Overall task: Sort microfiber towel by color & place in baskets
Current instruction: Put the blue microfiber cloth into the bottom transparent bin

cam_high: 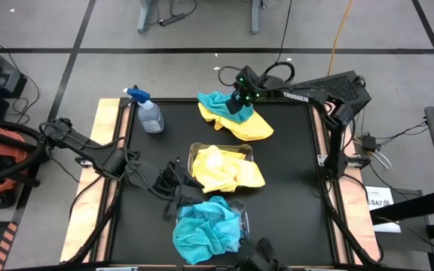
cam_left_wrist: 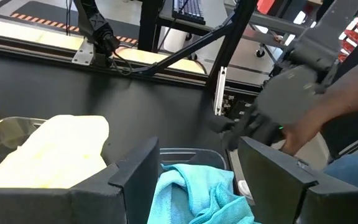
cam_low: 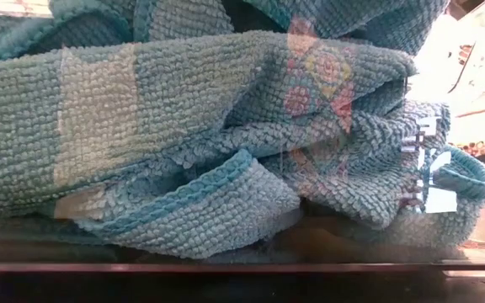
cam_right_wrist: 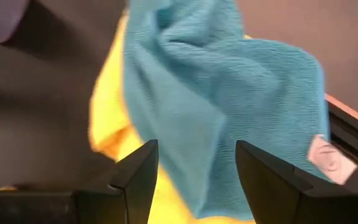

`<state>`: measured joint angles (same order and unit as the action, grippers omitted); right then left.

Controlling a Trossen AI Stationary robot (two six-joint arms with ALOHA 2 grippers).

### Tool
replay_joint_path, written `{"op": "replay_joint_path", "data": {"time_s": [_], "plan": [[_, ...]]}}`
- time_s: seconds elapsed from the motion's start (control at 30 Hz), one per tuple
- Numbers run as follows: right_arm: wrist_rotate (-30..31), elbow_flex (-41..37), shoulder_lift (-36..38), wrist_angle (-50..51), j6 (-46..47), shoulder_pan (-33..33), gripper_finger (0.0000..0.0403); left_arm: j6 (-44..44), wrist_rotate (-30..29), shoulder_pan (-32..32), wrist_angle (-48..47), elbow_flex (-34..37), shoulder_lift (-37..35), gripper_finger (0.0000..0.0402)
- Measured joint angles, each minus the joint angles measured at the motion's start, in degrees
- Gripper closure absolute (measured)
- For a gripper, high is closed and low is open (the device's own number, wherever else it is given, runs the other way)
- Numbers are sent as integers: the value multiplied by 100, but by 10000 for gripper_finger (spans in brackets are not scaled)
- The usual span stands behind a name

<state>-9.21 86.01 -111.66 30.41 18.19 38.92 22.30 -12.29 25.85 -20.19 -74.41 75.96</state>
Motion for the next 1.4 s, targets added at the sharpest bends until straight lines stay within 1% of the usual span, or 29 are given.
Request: {"op": "replay_joint_path", "data": {"time_s": [0.1, 0.17, 0.23, 0.37, 0.47, 0.57, 0.67, 0.73, 0.77, 0.8, 0.97, 1.03, 1.17, 1.27, 1.4], "plan": [[-91, 17, -176, 285, 18, 122, 197, 71, 0, 0, -1, 1, 0, 175], [-483, 7, -295, 297, -31, 174, 197, 92, -2, 0, -1, 2, 0, 175], [-737, 7, -363, 228, -67, 168, 197, 92, -2, 0, -4, 2, 0, 175], [-746, 7, -363, 51, -34, 135, 198, 18, -26, -5, -8, 2, 0, 175], [-748, 9, -363, -196, 7, 113, 213, -15, -44, -7, 6, 2, 0, 175], [-764, 12, -363, -177, 147, 113, 256, 2, -44, -26, 14, 2, 0, 175], [-812, 12, -363, -152, 123, 113, 324, 95, -44, -28, 17, 2, 0, 175], [-1005, 12, -363, -151, 68, 115, 373, 123, -44, -28, 16, 2, 0, 175], [-1061, 12, -363, -148, 39, 113, 388, 125, -44, -28, 16, 2, 0, 175], [-1078, 12, -363, -144, 36, 104, 393, 125, -44, -28, 16, 2, 0, 175], [-1083, 9, -256, 37, -4, -4, 400, 129, -44, -28, 16, 2, 0, 175], [-1069, 9, -95, 71, -69, -65, 400, 129, -60, -28, 12, 2, 0, 175], [-1027, 9, 326, 58, -152, -158, 402, 129, -320, -28, -58, 2, 0, 175], [-1019, 9, 731, 57, -182, -212, 402, 126, -667, -28, -192, 2, 0, 175], [-1003, 9, 1351, 108, -259, -323, 402, 125, -1395, -34, -535, 2, 0, 175]]}}
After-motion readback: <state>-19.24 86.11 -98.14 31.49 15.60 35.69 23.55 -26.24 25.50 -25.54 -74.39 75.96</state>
